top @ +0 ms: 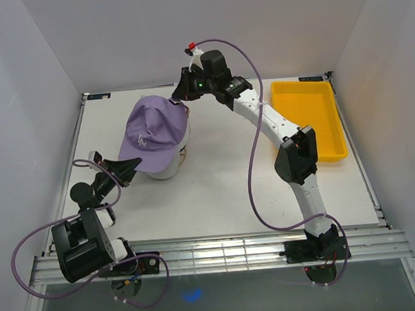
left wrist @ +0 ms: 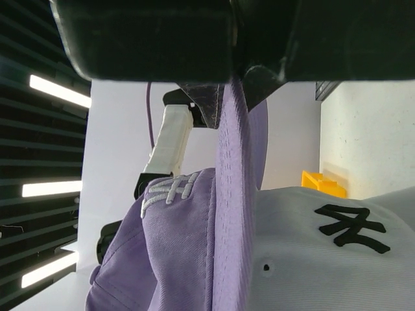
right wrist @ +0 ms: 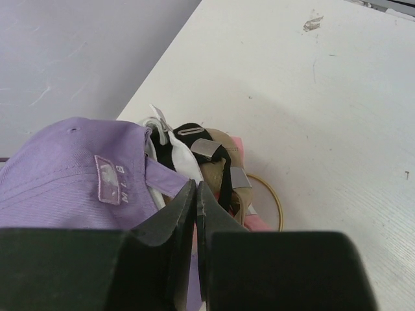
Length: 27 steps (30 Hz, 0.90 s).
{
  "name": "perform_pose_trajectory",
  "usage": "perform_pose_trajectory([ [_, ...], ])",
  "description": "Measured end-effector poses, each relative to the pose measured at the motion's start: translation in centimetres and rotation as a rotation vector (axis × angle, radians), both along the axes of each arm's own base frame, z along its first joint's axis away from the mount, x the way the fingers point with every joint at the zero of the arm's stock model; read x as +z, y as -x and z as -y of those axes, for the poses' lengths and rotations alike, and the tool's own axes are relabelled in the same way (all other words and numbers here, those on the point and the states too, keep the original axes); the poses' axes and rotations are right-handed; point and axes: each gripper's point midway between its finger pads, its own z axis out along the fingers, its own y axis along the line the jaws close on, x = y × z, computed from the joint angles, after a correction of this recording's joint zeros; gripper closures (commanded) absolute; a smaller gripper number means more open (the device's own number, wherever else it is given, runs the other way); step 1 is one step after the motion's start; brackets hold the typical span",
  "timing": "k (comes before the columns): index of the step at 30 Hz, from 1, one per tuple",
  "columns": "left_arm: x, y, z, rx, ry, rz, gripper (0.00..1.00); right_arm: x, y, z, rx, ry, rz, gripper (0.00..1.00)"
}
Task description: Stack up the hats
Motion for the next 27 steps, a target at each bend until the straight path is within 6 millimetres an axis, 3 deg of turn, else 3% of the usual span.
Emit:
perform_pose_trajectory([
  [10, -2.3, 0.1, 0.0, 0.001, -0.007, -0.042, 1.0, -1.4, -0.2, -0.1, 0.0, 0.015, -0.016, 0.92],
  [17, -3.7, 0.3, -0.1, 0.011, -0.014, -0.065, 0.92, -2.8, -0.4, 0.1, -0.01, 0.03, -0.032, 0.92],
  [27, -5.4, 0.2, -0.8, 0.041, 0.0, -0.119, 0.8, -6.8, -4.2, 4.6, -0.127, 0.086, -0.091, 0.92],
])
